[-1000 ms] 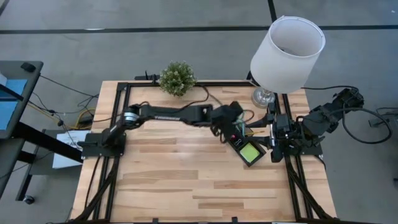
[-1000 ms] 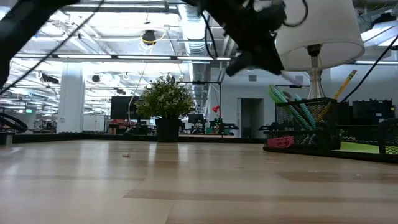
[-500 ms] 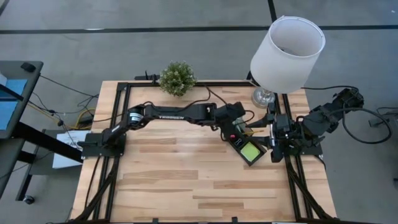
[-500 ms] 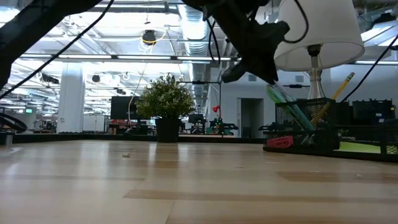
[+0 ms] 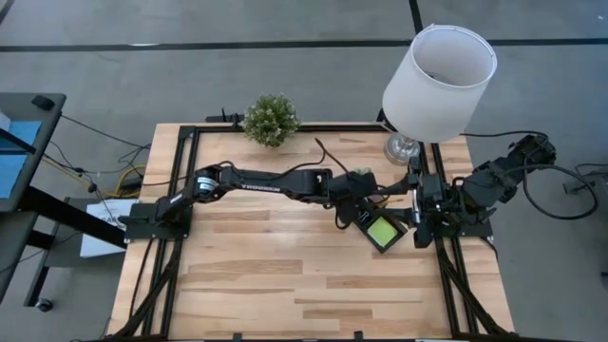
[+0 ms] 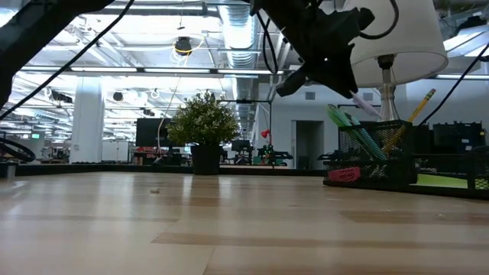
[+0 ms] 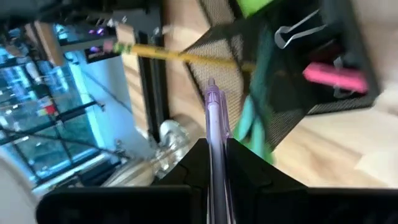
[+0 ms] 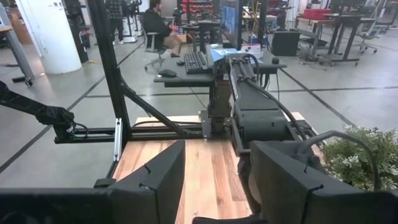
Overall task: Pick and place office supplies into organizer
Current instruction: Put the purple pen into the black desk organizer
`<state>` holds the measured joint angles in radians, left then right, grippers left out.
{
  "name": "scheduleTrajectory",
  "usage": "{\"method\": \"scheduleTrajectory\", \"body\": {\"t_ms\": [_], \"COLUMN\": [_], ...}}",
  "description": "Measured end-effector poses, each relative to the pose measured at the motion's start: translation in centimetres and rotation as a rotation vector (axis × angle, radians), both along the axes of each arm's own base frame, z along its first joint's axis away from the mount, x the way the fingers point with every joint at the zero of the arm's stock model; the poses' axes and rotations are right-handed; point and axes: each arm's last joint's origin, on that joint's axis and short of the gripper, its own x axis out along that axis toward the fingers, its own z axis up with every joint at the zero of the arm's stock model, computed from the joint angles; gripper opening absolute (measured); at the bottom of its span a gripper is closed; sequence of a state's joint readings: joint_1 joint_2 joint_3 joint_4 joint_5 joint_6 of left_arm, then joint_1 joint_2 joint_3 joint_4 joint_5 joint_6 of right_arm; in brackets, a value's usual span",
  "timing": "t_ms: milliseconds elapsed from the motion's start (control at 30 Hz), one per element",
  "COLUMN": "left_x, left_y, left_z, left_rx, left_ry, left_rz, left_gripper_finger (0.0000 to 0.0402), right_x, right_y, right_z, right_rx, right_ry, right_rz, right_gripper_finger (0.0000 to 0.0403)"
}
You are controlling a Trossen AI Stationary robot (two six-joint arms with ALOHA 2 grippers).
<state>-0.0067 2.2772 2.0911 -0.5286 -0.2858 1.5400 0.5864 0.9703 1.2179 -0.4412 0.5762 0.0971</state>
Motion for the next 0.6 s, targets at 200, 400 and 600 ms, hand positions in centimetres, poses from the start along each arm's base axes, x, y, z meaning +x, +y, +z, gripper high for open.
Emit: {"method": "scheduleTrajectory", "body": {"t_ms": [200, 400, 600], "left_x": [0.1, 0.1, 0.1], "left_y": [0.0, 0.2, 1.2], "left_z": [0.2, 0.1, 0.1], "left_rx": [0.09, 0.089, 0.127], "left_ry": [0.009, 0.021, 0.036], "left_rz": [-0.067, -0.119, -0.134], "left_gripper_finger": [0.0021, 0.0025, 0.0027], "right_x": [0.0, 0.0, 0.0], "right_y": [0.0, 0.0, 0.0], "right_z": [0.0, 0.0, 0.0], "right_rx": [0.0, 0.0, 0.0], "right_ry": [0.0, 0.0, 0.0], "right_rz": [0.0, 0.0, 0.0], "right_gripper_finger": [0.0175, 0.0175, 0.0175]}}
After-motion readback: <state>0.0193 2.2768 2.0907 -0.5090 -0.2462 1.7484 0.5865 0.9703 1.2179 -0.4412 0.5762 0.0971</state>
